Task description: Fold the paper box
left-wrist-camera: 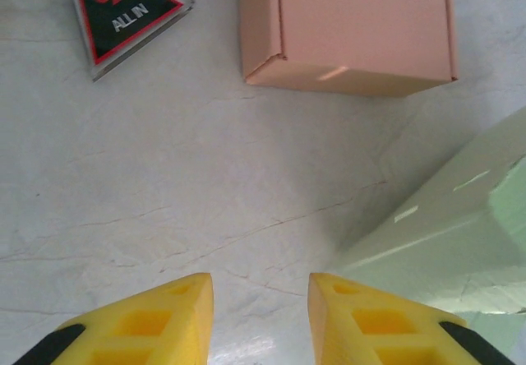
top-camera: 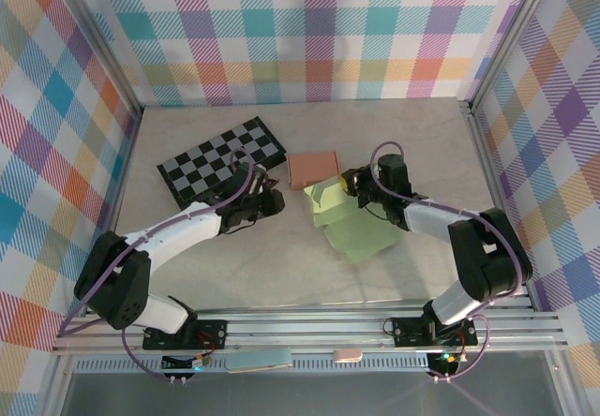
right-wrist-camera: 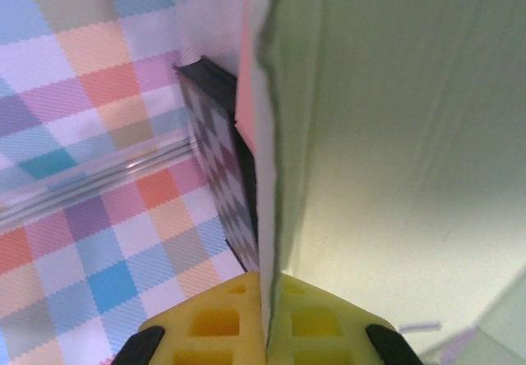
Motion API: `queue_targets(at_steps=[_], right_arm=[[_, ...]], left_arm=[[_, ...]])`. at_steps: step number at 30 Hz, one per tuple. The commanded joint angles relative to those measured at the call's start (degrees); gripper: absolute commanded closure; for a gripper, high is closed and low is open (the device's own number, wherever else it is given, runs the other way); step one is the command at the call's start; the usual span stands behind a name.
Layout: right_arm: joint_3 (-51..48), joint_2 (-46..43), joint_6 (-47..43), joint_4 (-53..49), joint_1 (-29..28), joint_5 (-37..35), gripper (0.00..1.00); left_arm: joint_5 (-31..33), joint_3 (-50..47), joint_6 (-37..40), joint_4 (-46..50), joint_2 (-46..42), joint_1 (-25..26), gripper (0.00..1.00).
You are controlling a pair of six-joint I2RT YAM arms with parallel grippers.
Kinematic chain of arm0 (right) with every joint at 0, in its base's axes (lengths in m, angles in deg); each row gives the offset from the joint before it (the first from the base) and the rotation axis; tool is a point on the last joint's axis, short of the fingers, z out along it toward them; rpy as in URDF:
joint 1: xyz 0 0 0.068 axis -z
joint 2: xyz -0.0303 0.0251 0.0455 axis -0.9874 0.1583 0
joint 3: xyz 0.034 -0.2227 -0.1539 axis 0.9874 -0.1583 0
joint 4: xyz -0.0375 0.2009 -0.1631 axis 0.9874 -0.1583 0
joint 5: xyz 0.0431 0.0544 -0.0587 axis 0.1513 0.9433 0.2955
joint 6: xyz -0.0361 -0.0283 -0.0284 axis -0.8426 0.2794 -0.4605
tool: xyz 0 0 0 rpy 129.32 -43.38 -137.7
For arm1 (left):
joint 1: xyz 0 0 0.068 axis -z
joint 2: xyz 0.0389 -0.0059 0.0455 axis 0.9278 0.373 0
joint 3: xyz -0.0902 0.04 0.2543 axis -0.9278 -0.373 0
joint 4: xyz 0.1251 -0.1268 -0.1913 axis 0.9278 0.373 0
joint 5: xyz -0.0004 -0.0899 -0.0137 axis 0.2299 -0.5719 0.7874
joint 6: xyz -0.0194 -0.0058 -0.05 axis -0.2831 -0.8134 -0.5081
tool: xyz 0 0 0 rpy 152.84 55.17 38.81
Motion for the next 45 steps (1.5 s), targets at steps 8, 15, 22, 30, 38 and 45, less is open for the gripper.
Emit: queue_targets(at_steps=[8,15,22,30,38,45], right_arm=[[-4.5,7.2,-5.2,24.7,1.3,9.4,1.00],[-6.5,8.6,-7.1,26.0,1.7,11.2,1.00],[-7.7,8.4,-7.9,24.7,2.1,11.8,1.00],[-7.4,8.1,-8.0,24.2,2.1,11.9,1.00],[-6.7,8.5,-7.0,25.5,2.1,11.9,1.00],[-6.4,8.8,-6.1,26.1,2.1,11.6,1.00]], left_arm=[[-1.5,-3.2,3.6,-2.6,-6.0,-0.7,0.64],[-3.7,-5.4,5.9,-4.1,-7.6,-0.8,0.63],[-11.6,-7.0,7.4,-10.6,-2.4,-0.8,0.61],[-17.7,-4.4,13.4,-19.6,7.2,0.8,0.57],[-18.4,-3.3,16.0,-22.0,9.6,3.4,0.57],[-17.0,-1.4,16.7,-21.5,11.6,4.9,0.57]])
